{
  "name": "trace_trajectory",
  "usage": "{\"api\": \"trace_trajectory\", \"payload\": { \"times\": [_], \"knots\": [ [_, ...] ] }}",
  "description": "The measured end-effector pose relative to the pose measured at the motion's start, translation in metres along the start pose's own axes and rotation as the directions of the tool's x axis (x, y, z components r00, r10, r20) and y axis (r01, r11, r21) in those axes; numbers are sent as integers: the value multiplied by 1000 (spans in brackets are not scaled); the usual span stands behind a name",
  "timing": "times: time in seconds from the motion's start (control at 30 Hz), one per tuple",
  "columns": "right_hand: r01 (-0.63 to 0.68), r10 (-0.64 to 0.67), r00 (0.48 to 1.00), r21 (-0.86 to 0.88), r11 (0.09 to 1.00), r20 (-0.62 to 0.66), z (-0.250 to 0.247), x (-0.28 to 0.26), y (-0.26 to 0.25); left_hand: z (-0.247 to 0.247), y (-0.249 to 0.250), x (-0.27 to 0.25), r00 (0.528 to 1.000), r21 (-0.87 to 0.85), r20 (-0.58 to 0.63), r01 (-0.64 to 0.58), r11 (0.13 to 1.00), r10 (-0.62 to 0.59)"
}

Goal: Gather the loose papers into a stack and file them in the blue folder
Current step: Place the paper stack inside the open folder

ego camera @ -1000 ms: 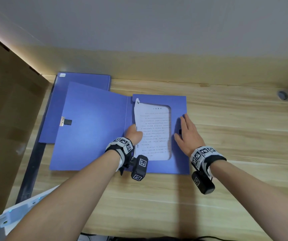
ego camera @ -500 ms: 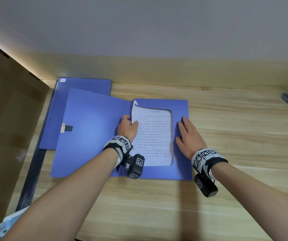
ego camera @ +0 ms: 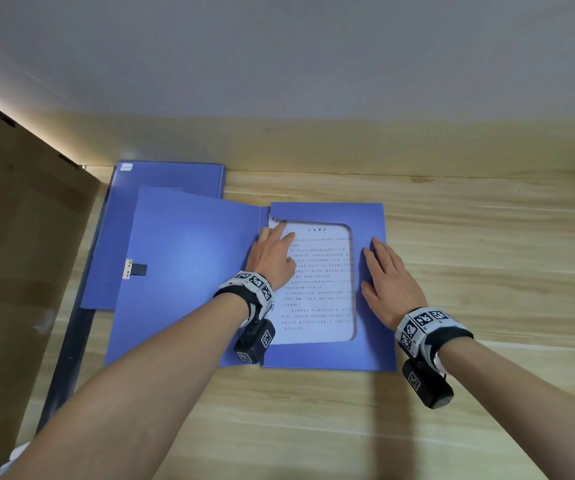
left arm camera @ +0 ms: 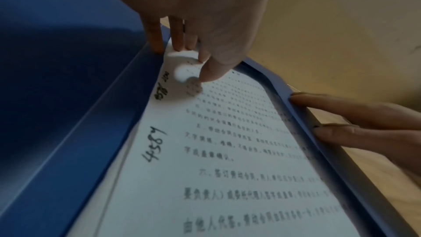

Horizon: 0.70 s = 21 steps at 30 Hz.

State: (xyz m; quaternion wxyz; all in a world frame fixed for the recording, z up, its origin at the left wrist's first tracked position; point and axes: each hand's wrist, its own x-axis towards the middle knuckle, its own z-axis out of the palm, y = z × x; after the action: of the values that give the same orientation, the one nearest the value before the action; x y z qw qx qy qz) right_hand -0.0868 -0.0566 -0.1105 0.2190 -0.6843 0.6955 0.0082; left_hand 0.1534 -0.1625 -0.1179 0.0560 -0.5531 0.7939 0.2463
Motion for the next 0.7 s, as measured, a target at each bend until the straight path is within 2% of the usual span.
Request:
{"api": "trace_trajectory", "payload": {
  "times": [0.17,0.23,0.3,0.37,0.4,0.47,0.53,0.6,0.7],
  "knots": [
    [5,-5,1000,1,1000,9,-1,1,2,5,9,1,993,53,66,-102,993,98],
    [6,-6,1000,2,1000,14,-2,2,2,6,9,-2,995,-22,34,-94,995,94],
    [-1,1,1000,18,1000,22,-3,2,3,4,9,-10,996,-202,-86,-37,979,20],
    [-8,7,1000,38,999,27,-6,2,3,2,9,-22,972,-380,-171,87,921,-163],
    [-12,11,999,47,999,30,-6,3,2,1,9,-28,949,-450,-158,176,875,-272],
    [-25,22,999,66,997,39,-7,3,-1,0,12,-37,904,-537,-40,339,772,-425],
    [-45,41,998,82,996,44,-6,3,-4,1,20,-42,895,-555,76,404,728,-439],
    [-51,47,998,89,995,47,-5,2,-6,3,34,-43,904,-530,130,411,742,-408],
    [-51,45,997,86,995,64,-5,3,-6,6,53,-42,888,-488,180,455,745,-424]
  ]
}}
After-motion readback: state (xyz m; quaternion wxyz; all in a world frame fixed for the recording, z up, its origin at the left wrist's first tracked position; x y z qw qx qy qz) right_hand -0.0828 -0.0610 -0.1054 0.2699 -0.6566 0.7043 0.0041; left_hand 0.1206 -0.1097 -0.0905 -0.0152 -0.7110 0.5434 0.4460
